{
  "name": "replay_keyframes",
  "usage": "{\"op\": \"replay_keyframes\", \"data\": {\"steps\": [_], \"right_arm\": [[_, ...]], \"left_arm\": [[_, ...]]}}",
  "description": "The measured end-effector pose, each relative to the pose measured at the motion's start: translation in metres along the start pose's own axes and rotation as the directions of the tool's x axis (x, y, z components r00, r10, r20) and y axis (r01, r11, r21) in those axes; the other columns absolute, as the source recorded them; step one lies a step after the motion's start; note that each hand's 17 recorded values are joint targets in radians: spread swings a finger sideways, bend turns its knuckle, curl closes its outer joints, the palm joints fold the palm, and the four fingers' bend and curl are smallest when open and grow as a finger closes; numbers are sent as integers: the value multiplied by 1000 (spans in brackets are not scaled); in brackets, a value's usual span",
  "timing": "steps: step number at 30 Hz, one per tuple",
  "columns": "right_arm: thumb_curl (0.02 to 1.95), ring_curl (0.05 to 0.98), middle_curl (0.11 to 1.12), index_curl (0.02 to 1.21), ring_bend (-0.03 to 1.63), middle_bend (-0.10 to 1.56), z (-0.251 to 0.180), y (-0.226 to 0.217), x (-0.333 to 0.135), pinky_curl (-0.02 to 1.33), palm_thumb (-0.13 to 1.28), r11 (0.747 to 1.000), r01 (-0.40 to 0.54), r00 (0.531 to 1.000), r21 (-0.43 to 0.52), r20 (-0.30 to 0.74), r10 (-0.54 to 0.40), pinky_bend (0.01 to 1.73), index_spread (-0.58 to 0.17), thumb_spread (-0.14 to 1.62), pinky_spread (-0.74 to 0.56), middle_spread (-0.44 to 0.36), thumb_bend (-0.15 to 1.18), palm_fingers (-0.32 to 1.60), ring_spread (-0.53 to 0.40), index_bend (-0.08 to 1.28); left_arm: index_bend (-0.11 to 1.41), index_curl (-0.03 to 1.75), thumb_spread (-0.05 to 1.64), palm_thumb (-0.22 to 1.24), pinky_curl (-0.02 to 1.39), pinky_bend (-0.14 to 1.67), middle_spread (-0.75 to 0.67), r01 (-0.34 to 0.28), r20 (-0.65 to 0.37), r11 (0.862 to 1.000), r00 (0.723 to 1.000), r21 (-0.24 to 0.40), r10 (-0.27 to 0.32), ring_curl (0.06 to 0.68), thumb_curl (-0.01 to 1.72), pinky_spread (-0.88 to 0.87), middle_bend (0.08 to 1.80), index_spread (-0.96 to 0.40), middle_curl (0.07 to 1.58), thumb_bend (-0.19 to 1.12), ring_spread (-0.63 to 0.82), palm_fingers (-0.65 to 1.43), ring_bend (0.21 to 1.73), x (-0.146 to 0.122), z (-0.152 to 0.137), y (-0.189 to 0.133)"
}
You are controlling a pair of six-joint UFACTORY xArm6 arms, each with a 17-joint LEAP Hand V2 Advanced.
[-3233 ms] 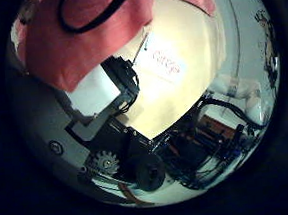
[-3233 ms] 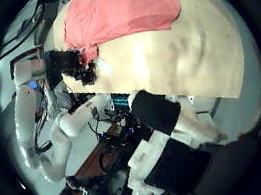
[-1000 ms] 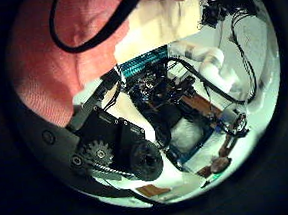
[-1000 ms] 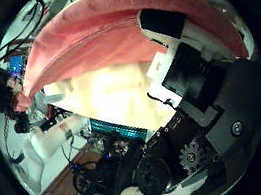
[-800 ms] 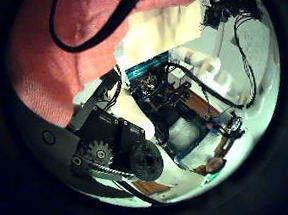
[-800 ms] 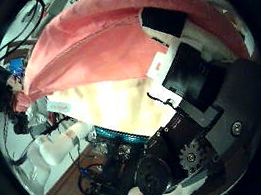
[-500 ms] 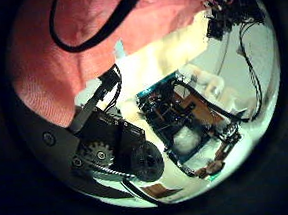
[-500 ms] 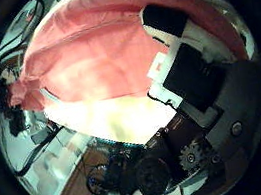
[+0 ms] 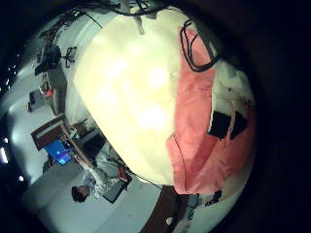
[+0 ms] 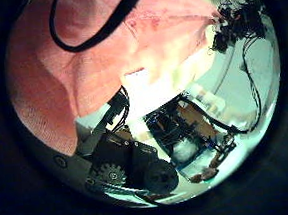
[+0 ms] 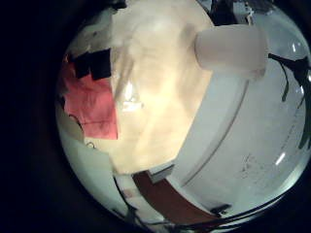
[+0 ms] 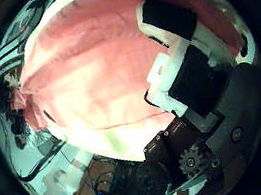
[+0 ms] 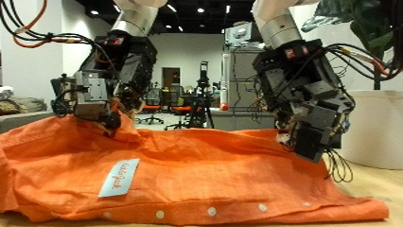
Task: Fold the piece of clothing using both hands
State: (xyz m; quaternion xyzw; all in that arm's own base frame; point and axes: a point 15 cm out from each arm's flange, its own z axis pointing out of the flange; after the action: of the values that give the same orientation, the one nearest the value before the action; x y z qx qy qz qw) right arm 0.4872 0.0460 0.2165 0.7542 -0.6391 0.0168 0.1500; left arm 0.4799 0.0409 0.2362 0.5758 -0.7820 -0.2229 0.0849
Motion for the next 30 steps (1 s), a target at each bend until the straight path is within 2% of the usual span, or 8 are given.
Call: {"op": "replay_keyframes", "data": {"steps": [2,6,9,13,20,21,23,30], "right_arm": [[478,668,681,699,1337,1177,-7,-14,3,748,812,998,-13,1000,61,8,12,1299,-339,1378,-308,-164,-7,964,-251,656],[440,644,661,588,1381,1135,-26,-28,21,710,805,985,-52,999,162,25,48,1344,-373,1411,-388,-181,-6,831,-265,209],[416,619,635,490,1386,1039,-42,-24,32,669,805,974,-81,996,210,43,73,1335,-385,1428,-464,-199,-4,723,-279,79],[390,580,603,421,1349,938,-43,-11,39,615,806,971,-96,995,217,60,85,1316,-390,1438,-534,-238,-7,604,-303,123],[355,506,575,422,1182,870,-43,25,57,521,801,966,-100,994,238,60,88,1108,-417,1442,-514,-288,-8,451,-327,242],[344,458,598,436,1013,962,-35,36,59,482,768,972,-75,997,225,51,65,971,-419,1419,-439,-294,-24,291,-298,284],[335,447,525,487,912,708,-26,47,60,494,729,978,-26,999,209,40,18,928,-407,1382,-335,-242,-35,15,-229,409],[290,291,404,419,618,482,22,80,69,351,542,984,136,989,111,34,-141,716,-367,1219,77,-92,-49,-50,6,345]], "left_arm": [[52,1202,1017,737,680,1306,-539,25,-10,999,1000,35,-25,609,641,-580,662,-424,1303,-26,-410,285,1450,-6,-2,-6],[83,1033,1071,693,699,1272,-451,65,-60,992,996,109,-59,603,594,-531,551,-239,1202,-27,-353,24,1391,-11,-12,-13],[165,920,1110,622,638,1039,-258,80,-125,986,990,148,-62,521,550,-357,313,-93,1057,-36,-174,-232,1147,-8,-19,-11],[161,789,1137,527,530,736,47,72,-182,979,983,190,-37,409,489,18,131,39,877,-42,112,-257,877,-8,-27,-6],[143,595,1154,416,386,514,396,73,-204,975,979,210,-29,282,403,455,106,122,602,-30,438,-231,625,-20,-30,18],[139,562,1153,409,369,493,431,67,-205,975,979,213,-22,268,392,500,102,127,554,-27,473,-219,599,-19,-30,24],[137,531,1156,401,355,473,458,53,-218,977,976,208,-6,257,381,529,104,130,510,-25,497,-204,579,-13,-24,32],[145,423,1160,456,318,402,509,-3,-361,964,927,267,103,229,363,571,125,130,357,-14,561,-155,521,52,-6,55]]}}
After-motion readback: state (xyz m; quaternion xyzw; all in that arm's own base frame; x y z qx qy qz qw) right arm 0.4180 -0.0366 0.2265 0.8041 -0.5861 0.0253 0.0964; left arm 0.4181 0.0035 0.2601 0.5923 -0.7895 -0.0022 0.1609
